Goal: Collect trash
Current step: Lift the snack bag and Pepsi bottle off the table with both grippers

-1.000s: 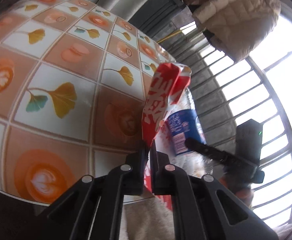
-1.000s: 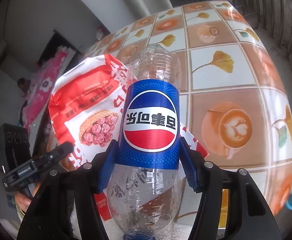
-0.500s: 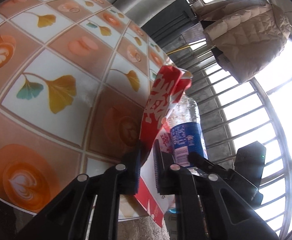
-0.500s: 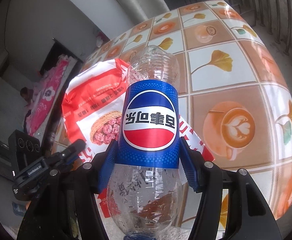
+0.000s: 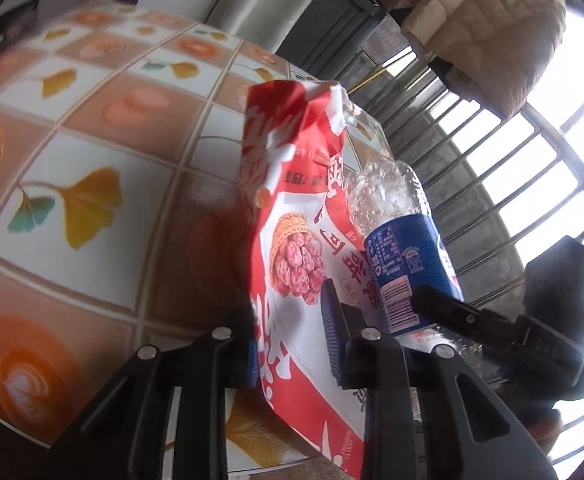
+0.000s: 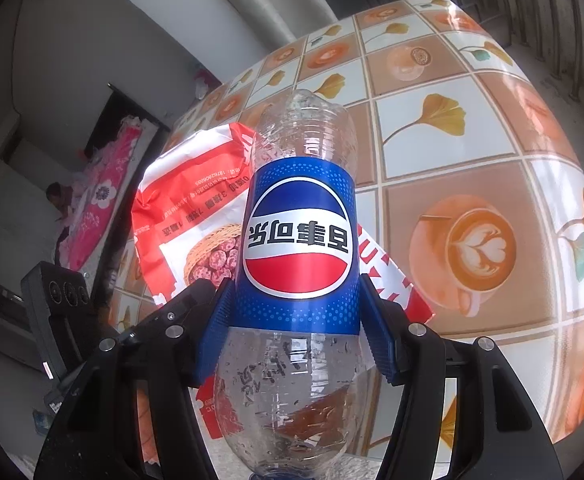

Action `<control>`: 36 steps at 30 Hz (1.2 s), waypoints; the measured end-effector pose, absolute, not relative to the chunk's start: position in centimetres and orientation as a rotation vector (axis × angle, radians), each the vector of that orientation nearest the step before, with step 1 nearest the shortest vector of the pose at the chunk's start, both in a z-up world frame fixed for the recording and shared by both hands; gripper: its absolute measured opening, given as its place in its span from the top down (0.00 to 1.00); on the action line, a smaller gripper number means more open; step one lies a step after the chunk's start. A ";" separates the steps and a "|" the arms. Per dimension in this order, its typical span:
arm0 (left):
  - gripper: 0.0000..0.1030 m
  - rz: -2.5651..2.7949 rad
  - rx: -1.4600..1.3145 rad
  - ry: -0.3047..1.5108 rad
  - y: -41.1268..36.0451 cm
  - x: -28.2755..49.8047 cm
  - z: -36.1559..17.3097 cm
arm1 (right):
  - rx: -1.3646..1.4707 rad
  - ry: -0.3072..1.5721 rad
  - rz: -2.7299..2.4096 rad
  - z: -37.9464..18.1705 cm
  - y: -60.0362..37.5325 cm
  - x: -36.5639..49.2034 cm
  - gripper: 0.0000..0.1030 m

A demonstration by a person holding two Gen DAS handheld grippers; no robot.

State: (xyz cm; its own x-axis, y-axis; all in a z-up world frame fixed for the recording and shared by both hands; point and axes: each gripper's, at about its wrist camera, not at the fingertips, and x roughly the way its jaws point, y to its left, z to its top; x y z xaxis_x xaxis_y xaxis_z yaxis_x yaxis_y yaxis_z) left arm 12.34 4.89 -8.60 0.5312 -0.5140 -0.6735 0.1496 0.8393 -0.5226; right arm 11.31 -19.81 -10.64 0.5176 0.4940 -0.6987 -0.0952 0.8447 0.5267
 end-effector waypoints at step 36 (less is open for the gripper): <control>0.90 -0.311 -0.008 0.823 0.3 11.8 -6.2 | 0.307 1.002 0.182 -9.8 -20.1 9.8 0.42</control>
State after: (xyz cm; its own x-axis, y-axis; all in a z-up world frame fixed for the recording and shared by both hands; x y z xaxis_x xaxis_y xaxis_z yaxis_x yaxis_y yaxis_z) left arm 11.84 0.35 -6.20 0.6374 -0.2756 -0.7196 0.2696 0.9546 -0.1267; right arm 9.78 -20.13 -9.77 0.5286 0.2896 -0.7979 -0.0097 0.9420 0.3354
